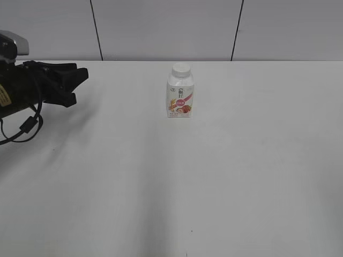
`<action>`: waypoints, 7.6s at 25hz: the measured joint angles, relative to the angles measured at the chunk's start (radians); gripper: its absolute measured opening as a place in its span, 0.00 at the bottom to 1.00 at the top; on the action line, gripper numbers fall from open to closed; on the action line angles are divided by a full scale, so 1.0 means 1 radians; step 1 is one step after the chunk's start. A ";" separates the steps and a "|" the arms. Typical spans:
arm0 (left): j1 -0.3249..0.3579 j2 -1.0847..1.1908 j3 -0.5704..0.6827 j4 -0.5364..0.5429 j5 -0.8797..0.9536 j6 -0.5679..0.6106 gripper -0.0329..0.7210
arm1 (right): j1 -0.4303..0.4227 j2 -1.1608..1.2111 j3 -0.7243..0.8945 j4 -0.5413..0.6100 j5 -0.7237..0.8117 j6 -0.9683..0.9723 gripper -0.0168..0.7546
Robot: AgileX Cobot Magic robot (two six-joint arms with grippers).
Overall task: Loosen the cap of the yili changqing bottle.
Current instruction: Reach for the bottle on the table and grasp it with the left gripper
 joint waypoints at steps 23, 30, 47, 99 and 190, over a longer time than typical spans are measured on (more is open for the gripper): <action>-0.052 0.355 -0.554 0.561 -0.049 -0.366 0.90 | 0.000 0.000 0.000 -0.001 0.000 0.000 0.59; -0.132 0.487 -0.745 0.626 -0.065 -0.394 0.87 | 0.000 0.000 0.000 -0.001 0.000 0.000 0.59; -0.218 0.592 -0.924 0.632 -0.112 -0.526 0.82 | 0.000 0.000 0.000 -0.002 0.000 0.000 0.59; -0.218 0.590 -0.946 0.630 -0.113 -0.729 0.75 | 0.000 0.000 0.000 -0.002 -0.001 0.000 0.59; -0.351 0.571 -0.949 0.685 0.091 -0.862 0.66 | 0.000 0.000 0.000 -0.002 -0.001 0.000 0.59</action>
